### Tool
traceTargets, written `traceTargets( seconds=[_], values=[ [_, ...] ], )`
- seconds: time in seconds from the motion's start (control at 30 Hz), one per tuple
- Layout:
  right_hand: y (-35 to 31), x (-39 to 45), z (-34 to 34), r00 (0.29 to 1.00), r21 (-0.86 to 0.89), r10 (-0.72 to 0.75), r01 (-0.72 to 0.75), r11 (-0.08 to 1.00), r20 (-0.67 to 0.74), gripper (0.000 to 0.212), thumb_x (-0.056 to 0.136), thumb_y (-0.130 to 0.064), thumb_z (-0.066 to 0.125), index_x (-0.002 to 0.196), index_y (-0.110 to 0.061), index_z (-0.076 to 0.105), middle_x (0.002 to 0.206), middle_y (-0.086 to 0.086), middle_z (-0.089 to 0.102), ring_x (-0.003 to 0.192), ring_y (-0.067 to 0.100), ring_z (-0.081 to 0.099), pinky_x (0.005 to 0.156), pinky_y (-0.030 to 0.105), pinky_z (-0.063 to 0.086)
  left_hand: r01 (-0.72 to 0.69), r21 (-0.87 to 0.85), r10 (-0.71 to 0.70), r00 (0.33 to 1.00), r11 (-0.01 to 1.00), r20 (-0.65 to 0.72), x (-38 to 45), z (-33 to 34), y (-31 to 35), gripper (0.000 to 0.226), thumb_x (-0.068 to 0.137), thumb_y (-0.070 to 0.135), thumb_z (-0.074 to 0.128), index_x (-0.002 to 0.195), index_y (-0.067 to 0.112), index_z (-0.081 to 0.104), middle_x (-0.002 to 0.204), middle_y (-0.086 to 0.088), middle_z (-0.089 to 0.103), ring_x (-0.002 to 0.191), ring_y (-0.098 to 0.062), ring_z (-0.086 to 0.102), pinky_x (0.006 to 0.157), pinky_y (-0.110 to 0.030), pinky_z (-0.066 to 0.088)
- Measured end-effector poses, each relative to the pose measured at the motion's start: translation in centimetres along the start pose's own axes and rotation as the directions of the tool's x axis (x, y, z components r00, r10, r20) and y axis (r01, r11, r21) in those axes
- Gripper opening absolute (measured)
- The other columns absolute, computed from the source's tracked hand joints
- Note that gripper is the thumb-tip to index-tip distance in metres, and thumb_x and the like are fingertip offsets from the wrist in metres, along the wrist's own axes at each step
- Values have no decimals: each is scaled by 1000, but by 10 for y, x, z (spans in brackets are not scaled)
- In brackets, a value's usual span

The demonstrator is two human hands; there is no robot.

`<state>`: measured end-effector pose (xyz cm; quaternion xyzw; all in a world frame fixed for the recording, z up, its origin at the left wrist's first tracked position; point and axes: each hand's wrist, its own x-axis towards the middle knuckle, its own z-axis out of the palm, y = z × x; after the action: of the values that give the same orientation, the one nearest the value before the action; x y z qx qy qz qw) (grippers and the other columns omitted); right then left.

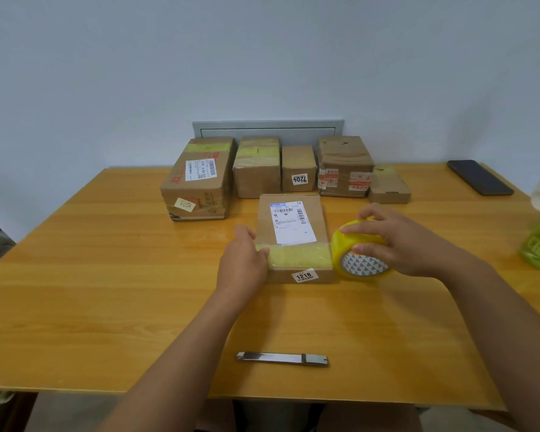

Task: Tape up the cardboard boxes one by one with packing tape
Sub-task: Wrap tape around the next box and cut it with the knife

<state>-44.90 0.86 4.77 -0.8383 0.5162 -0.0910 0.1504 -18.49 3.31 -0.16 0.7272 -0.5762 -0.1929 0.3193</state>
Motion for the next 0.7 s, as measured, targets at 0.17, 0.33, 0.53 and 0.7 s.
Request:
traceTargets(
  seconds=[0.17, 0.33, 0.53, 0.7],
  values=[
    [-1, 1, 1, 1000, -15, 14, -14, 1000, 11, 45, 94, -38, 58, 138, -43, 48, 138, -10, 34, 127, 9, 33, 99, 32, 45, -42, 70, 41, 999, 997, 14, 0, 2, 0, 16, 98, 21, 56, 109, 16, 45, 103, -4, 60, 88, -22, 53, 67, -34, 39],
    [0, 1, 2, 1000, -2, 8, -8, 1000, 10, 45, 94, -38, 59, 137, -43, 49, 131, -14, 35, 120, 6, 35, 94, 28, 45, -54, 110, 50, 998, 992, 44, 2, 3, -2, 13, 98, 22, 55, 109, 15, 51, 109, -3, 55, 91, -21, 51, 71, -33, 40],
    [2, 0, 3, 1000, 51, 5, -5, 999, 6, 43, 94, -35, 59, 136, -43, 50, 126, -16, 33, 119, 7, 35, 91, 27, 45, -229, 383, 240, 971, 895, 18, -7, 7, -3, 18, 99, 18, 49, 115, 20, 57, 112, -2, 45, 101, -22, 49, 69, -30, 40],
    [3, -3, 7, 1000, 72, 8, -7, 997, -13, 43, 95, -34, 59, 135, -43, 49, 125, -16, 32, 118, 7, 35, 93, 28, 43, -421, 633, 435, 889, 649, 145, -15, 16, -3, 6, 82, 7, 64, 84, 7, 70, 97, -7, 61, 85, -25, 56, 64, -30, 36]
  ],
)
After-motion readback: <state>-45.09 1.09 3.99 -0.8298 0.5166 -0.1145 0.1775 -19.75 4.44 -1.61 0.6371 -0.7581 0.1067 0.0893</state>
